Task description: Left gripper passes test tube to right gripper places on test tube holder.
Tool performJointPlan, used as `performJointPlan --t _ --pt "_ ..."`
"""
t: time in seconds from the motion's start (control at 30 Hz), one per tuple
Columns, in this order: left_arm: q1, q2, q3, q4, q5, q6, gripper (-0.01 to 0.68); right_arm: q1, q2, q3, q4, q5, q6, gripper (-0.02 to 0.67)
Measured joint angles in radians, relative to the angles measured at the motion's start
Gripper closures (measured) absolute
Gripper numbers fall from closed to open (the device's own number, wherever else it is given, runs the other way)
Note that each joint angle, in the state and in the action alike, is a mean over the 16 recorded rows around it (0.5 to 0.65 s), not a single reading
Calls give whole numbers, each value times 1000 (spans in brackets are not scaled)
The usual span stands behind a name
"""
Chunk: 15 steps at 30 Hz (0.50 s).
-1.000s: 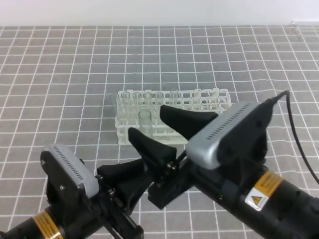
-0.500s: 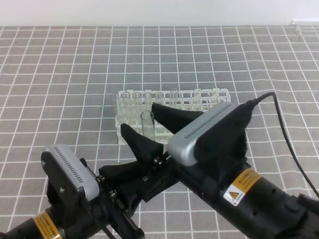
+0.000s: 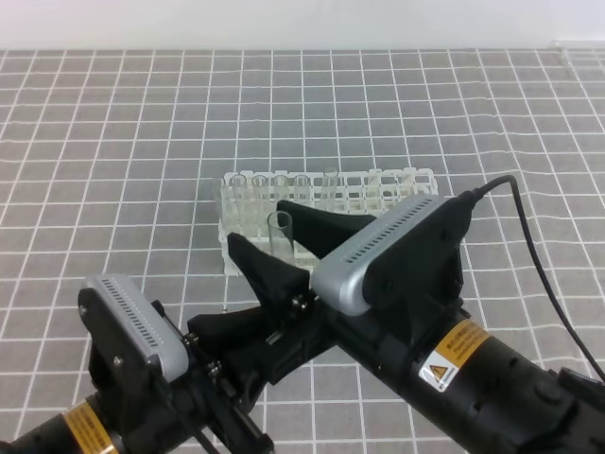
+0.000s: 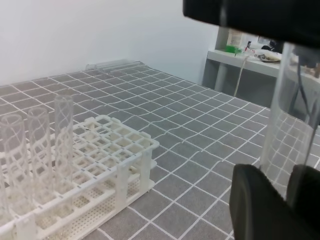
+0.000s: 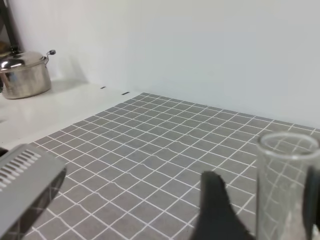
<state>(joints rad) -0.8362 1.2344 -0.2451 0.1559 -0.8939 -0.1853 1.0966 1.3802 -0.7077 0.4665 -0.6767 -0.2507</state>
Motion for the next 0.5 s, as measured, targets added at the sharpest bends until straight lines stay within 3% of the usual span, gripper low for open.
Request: performJointPlan --t 0.33,0.5 --pt "1 2 1 8 -2 -5 612 0 0 0 -8 2 1 503" --pt "1 4 1 11 1 -9 584 0 0 0 -7 3 -1 556"
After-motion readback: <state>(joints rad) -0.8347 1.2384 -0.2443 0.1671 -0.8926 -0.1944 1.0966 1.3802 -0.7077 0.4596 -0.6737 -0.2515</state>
